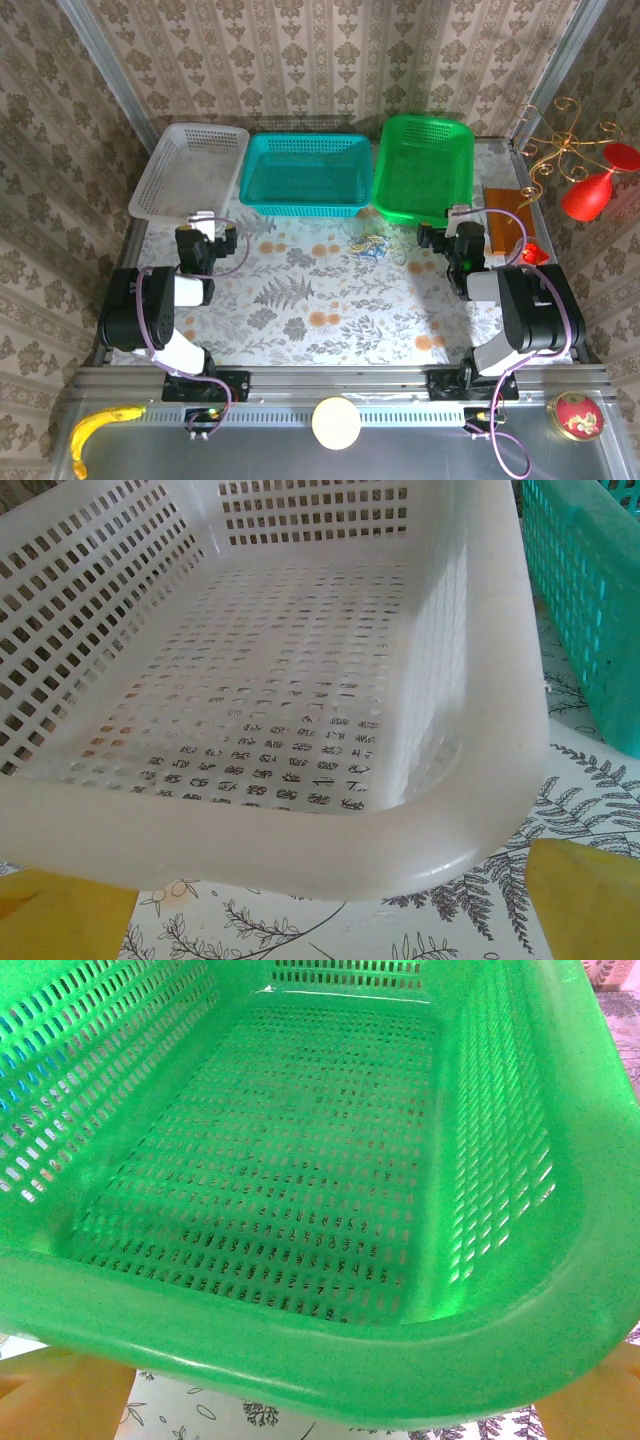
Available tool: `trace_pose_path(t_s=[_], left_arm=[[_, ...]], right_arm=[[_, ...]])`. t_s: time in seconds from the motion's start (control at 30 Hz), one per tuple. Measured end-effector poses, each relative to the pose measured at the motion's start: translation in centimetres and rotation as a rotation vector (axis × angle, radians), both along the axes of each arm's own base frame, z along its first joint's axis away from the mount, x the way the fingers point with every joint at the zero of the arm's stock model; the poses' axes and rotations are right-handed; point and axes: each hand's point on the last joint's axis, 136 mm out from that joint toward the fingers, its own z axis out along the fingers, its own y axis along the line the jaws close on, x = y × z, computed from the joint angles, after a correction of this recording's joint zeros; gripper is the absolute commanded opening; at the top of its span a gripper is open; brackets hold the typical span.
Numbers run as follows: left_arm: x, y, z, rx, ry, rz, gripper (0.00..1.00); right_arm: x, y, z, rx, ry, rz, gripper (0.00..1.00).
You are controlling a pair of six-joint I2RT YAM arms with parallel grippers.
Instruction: Untangle the cables
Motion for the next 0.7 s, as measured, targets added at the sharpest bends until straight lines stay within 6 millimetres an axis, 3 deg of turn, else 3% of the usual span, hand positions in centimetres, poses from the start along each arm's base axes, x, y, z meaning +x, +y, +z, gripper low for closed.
trace_pose_path(t_s=[0.7], left_arm=[[-0.16,-0.02,-0.50,-0.006,0.022,-0.010,1.00]], right_arm=[[0.00,0.01,0.00,0.000,0.000,0.000,1.00]])
